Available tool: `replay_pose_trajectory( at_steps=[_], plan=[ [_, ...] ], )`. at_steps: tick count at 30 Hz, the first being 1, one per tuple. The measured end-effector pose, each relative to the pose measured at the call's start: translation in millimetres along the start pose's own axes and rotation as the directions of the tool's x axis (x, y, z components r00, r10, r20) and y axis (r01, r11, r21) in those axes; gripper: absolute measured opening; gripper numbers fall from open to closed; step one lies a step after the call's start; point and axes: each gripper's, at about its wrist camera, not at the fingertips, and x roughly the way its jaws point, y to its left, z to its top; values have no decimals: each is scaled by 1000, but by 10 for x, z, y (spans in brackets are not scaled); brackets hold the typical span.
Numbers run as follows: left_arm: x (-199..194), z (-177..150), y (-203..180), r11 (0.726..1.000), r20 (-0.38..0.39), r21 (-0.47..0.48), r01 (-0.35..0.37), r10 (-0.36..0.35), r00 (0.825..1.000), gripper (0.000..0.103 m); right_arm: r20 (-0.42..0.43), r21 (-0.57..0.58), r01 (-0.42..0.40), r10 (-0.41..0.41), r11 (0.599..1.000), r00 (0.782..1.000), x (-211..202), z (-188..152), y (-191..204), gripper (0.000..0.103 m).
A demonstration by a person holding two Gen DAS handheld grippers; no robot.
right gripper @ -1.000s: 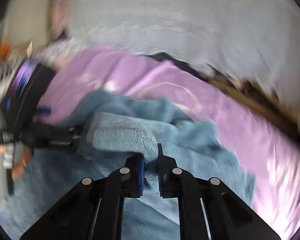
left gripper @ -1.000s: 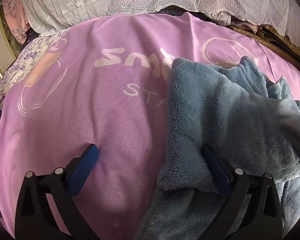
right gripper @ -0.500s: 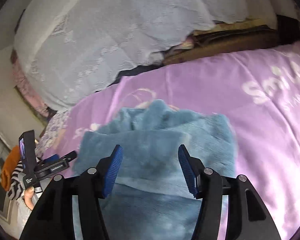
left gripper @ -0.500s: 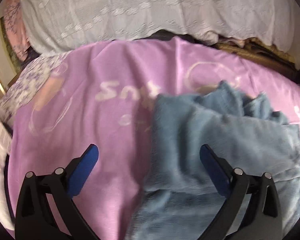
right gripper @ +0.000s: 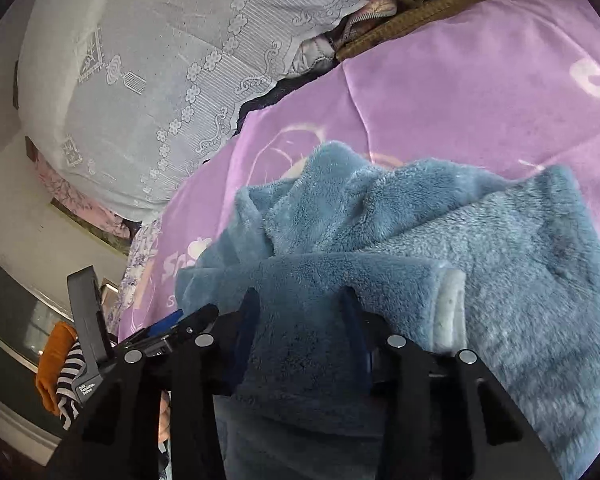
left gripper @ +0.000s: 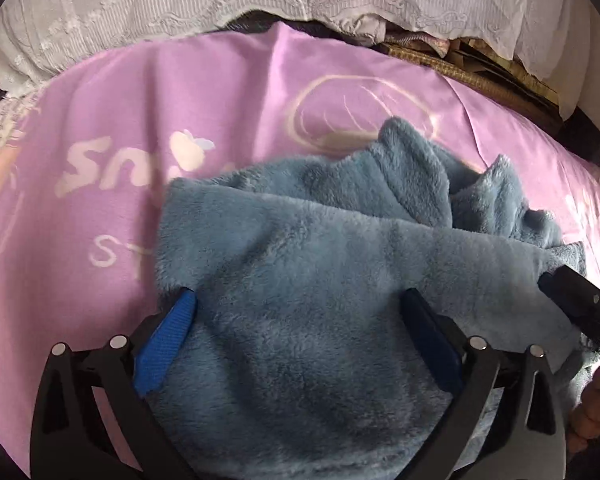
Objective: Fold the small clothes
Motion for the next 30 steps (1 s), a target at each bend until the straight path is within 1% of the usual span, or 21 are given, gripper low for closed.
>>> replay_pose_trajectory(
  at_steps=[1,2,3,4,5,6,7,9,10,11,13,16,18,20,21,22,23,24,25,27,30],
  plan=[
    [-50,-20,-2,1000,14,-4,-17,17,1000,99,20,-25,14,-13,1000,1000,-80,-35,80,55],
    [-162,-51,-18,1000,38,-2,-28,28,999,98,36,-56,15,-13,998,999,-153,-81,140,61],
    [-243,-67,-36,1000,51,12,-17,16,999,98,47,-112,7,-2,994,999,-232,-139,256,61],
    [-358,-99,-63,999,67,39,5,-7,998,98,44,-157,1,6,988,999,-293,-210,337,65],
    [-420,-121,-80,999,76,54,11,-15,997,98,34,-191,2,5,982,999,-320,-268,397,69],
    [-446,-147,-101,998,77,68,12,-17,997,98,21,-213,4,0,977,1000,-331,-341,419,71],
    [-424,-202,-114,996,60,88,13,-18,998,98,-1,-219,5,-5,976,1000,-315,-406,393,73],
    [-223,-345,-139,993,-15,119,5,-3,1000,99,-62,-208,-2,-11,978,998,-219,-545,239,73],
    [-163,-399,-136,993,-20,121,3,-1,1000,99,-56,-203,-20,8,979,998,-235,-575,193,73],
    [-205,-418,-128,993,-3,120,-4,4,1000,99,-51,-193,-24,14,981,999,-273,-552,201,73],
    [-328,-361,-148,992,17,124,-23,21,1000,99,-41,-187,4,-12,982,999,-352,-496,258,73],
    [-542,-213,-158,993,91,120,-18,7,996,99,29,-218,14,-8,976,1000,-427,-330,368,73],
    [-540,-71,-162,993,107,107,-46,34,994,99,56,-200,23,-12,980,998,-386,-193,356,73],
    [-428,34,-146,995,97,85,-53,45,994,99,58,-152,19,-10,988,998,-273,-63,265,76],
    [-332,66,-124,996,78,77,-50,44,996,99,42,-117,22,-17,993,999,-166,-12,174,78],
    [-199,63,-105,996,46,73,-48,44,998,99,11,-91,35,-35,995,999,-30,16,66,82],
    [58,18,-61,996,-15,68,-56,57,998,99,-18,-77,37,-39,996,999,66,8,-37,82],
    [139,-52,-5,998,-30,48,-29,30,999,99,0,-91,12,-13,996,1000,107,-22,-101,82],
    [124,-85,62,1000,1,8,5,-5,1000,99,22,-109,-1,4,994,1000,67,-45,-84,83],
    [19,-62,71,1000,-2,17,0,0,1000,99,17,-121,6,-4,993,1000,13,-49,-36,84],
    [-104,-164,94,1000,23,7,-15,15,1000,99,47,-113,35,-30,993,998,-137,-135,0,84]
  ],
)
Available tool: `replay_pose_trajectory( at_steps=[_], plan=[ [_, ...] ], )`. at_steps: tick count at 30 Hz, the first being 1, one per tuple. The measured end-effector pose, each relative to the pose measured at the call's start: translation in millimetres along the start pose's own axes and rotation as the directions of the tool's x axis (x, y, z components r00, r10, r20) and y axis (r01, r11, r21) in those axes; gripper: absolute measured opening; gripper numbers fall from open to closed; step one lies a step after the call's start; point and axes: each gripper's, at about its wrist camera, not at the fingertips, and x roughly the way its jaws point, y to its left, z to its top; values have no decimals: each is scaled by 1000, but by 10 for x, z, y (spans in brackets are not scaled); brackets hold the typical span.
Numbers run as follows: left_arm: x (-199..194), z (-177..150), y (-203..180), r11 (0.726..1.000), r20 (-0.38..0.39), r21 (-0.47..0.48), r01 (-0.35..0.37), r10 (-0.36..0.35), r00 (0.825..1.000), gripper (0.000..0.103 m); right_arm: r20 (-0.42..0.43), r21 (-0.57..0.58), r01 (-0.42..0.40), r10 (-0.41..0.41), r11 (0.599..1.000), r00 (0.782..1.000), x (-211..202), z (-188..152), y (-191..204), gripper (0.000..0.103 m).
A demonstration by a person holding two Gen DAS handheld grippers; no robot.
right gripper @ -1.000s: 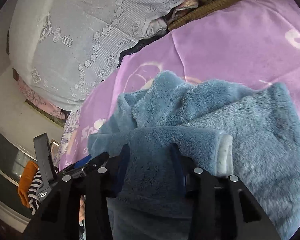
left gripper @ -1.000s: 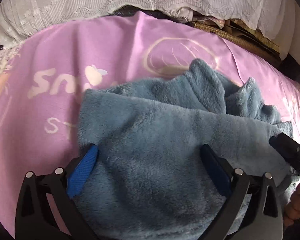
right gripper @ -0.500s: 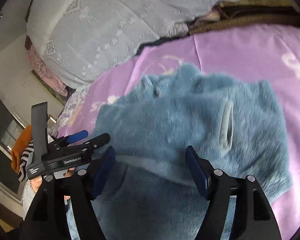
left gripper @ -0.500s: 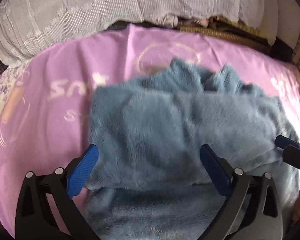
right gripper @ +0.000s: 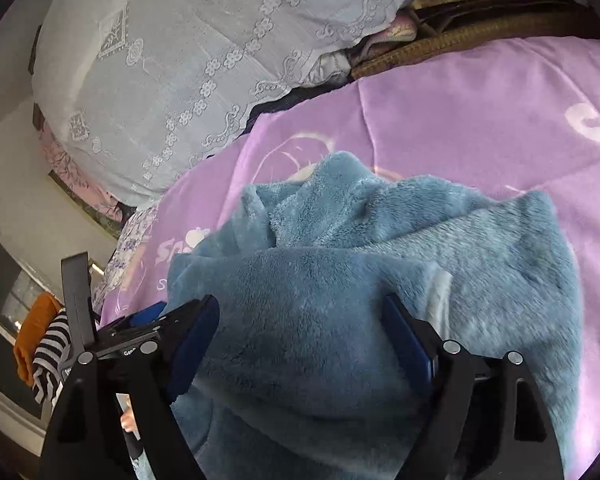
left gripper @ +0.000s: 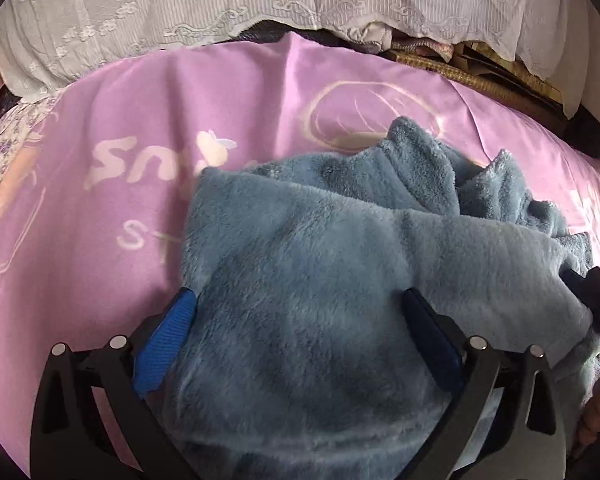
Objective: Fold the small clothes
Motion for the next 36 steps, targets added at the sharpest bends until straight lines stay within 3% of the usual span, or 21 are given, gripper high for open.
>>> replay_pose_trajectory(
  at_steps=[5,7,15,20,24,27,31,36],
  plan=[
    [-247,-216,81,999,-7,7,35,-35,999,98,-12,-109,2,-4,994,1000,-280,-247,114,93],
    [-267,-344,109,999,-34,23,45,-44,998,99,-54,-135,4,-11,991,998,-305,-378,66,93],
    [-601,-831,472,997,-60,-6,75,-75,995,99,6,-57,-1,2,998,1000,-905,-588,-193,93],
    [-783,-1083,538,992,-68,24,122,-120,990,99,-15,31,43,-42,999,999,-1112,-829,-514,93],
    [-846,-1231,531,988,-81,52,147,-143,986,99,-19,36,21,-20,999,1000,-1173,-932,-586,93],
    [-905,-1337,556,971,-101,50,232,-226,969,99,-24,37,-6,7,999,1000,-1227,-1011,-604,93],
    [-1007,-1493,566,930,-135,54,365,-355,925,99,-40,25,-51,52,998,998,-1332,-1135,-603,93],
    [-1092,-1635,496,909,-154,86,408,-392,907,99,-91,-6,-109,108,994,990,-1452,-1324,-524,93]
  ],
)
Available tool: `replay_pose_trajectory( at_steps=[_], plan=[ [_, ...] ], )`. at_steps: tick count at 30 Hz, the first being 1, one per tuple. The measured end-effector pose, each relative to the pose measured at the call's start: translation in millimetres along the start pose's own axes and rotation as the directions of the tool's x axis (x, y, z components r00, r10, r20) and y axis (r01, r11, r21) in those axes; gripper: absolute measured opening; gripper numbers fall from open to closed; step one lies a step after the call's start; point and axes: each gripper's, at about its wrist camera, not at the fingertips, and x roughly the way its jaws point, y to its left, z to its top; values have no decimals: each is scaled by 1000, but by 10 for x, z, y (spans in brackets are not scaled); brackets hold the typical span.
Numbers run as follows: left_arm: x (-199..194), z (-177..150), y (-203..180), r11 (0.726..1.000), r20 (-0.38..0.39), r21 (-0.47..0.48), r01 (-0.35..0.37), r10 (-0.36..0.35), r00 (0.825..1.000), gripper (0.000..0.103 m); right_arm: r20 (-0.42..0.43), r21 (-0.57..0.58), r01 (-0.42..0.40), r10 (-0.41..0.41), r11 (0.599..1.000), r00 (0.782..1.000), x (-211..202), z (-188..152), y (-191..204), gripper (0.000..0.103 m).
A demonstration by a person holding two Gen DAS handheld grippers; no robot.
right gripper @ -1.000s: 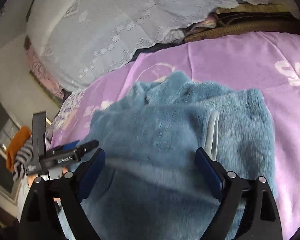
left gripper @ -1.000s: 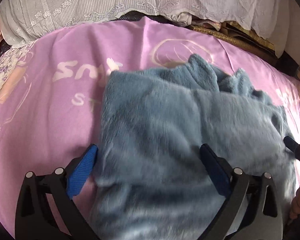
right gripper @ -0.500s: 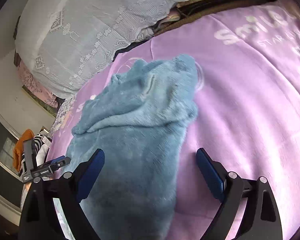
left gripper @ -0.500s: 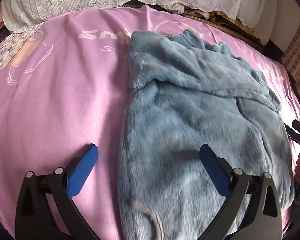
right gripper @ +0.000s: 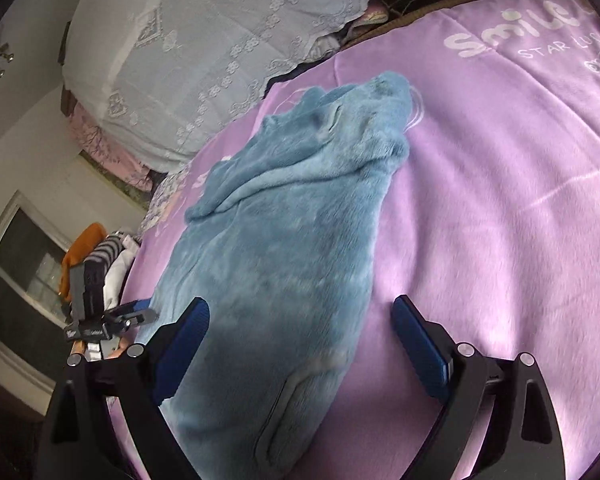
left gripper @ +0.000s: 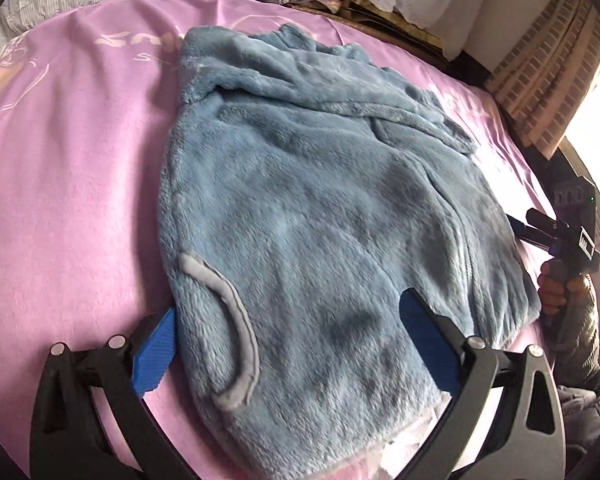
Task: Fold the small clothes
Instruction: 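Release the folded side from the right tool and smooth the jacket, then grasp the blue jacket's hem with both tools side by side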
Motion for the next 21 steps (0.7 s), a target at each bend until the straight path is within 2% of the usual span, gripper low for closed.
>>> replay_pose_trajectory(
  at_steps=[8,10,12,15,18,20,21],
  plan=[
    [-140,-204,-24,996,-6,-5,93,-93,996,99,-91,-57,-81,76,995,993,-85,-272,152,92],
    [-122,-185,-56,995,-1,-4,102,-102,995,92,-118,-78,-117,108,990,987,-26,-285,214,92],
    [-103,-171,-63,994,-3,-6,108,-108,994,72,-138,-86,-155,142,984,980,61,-274,270,92],
    [-60,-157,-74,996,-9,-14,84,-84,996,62,-155,-93,-185,169,978,973,153,-262,344,91],
    [-69,-159,-28,995,-3,-41,89,-89,996,58,-159,-77,-177,163,981,974,120,-285,316,79],
    [-96,-171,-11,994,4,-49,96,-96,995,55,-158,-44,-180,171,983,973,65,-324,252,61],
    [-96,-177,-21,994,4,-45,98,-98,995,52,-155,-33,-175,168,984,973,54,-335,226,59]
  ],
)
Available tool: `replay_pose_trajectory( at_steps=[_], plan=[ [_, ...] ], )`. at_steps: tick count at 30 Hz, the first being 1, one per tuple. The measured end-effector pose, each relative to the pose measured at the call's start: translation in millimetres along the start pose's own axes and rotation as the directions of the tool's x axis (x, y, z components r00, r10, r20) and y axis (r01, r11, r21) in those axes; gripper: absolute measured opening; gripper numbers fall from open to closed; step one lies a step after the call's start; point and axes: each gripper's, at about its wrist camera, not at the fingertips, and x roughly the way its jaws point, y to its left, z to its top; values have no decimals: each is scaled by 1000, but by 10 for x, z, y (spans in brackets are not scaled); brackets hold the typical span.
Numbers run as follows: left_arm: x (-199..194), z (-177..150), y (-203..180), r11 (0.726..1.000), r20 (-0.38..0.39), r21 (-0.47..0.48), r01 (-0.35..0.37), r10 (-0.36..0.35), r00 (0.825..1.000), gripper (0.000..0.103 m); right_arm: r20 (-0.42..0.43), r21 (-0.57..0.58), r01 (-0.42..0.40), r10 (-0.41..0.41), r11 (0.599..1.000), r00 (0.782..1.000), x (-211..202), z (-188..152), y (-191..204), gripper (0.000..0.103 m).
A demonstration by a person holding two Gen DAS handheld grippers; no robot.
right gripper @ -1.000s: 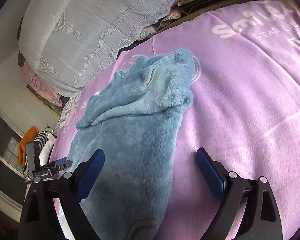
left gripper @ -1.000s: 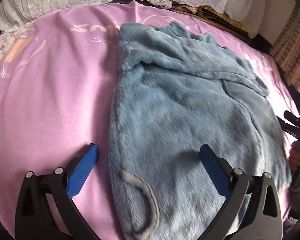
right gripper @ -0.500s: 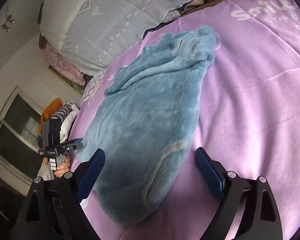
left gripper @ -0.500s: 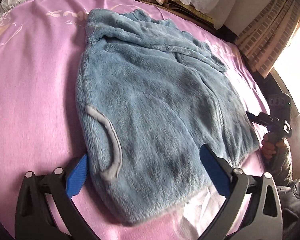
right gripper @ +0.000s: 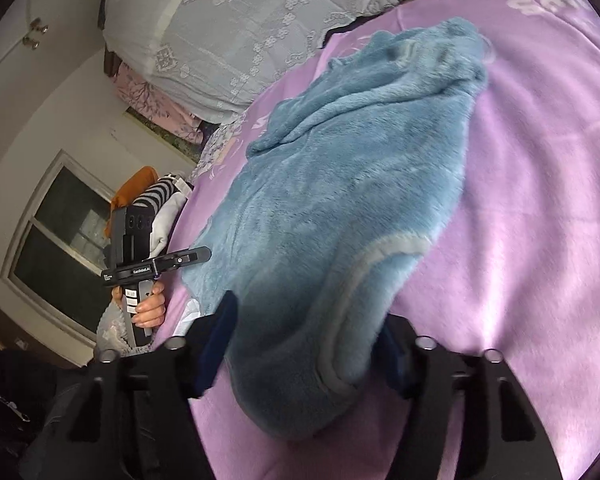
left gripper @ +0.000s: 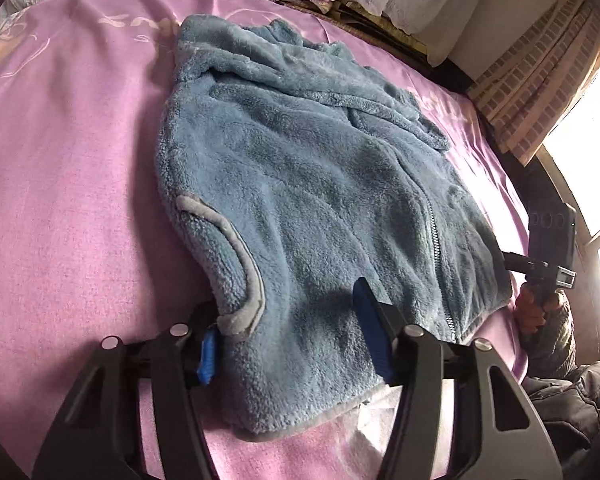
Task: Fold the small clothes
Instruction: 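Grasp the blue jacket's hem with both tools side by side, then lift the hem with both tools and fold it toward the collar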
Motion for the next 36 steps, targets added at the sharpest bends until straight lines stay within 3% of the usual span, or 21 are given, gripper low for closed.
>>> replay_pose_trajectory(
  at_steps=[3,4,5,6,10,15,27,32,36],
  plan=[
    [20,-4,-55,1000,-9,31,2,-2,1000,39,-10,-10,28,-28,1000,1000,62,10,18,50],
    [14,-4,-69,999,-4,36,-1,1,1000,34,-17,-23,42,-43,999,999,97,15,43,42],
    [-8,1,-72,999,8,34,-7,7,1000,23,-23,-33,56,-56,998,998,130,17,71,32],
    [-37,8,-68,1000,23,28,-9,9,1000,15,-21,-40,69,-70,997,997,150,28,99,30],
    [-298,96,-83,1000,140,9,7,-8,990,15,69,-50,53,-50,997,996,21,135,177,25],
    [-474,269,-150,1000,220,13,-8,5,975,15,118,-76,48,-39,996,992,-44,347,269,25],
    [-549,923,-343,995,313,59,-74,52,948,15,216,-10,-8,10,1000,976,-148,1131,163,25],
    [-517,1280,-243,995,336,26,-99,85,938,15,252,48,2,-14,999,968,-164,1449,-27,25],
    [-384,1513,-128,994,322,-11,-106,104,941,15,262,81,-1,-20,997,965,-140,1655,-172,25]
  ],
)
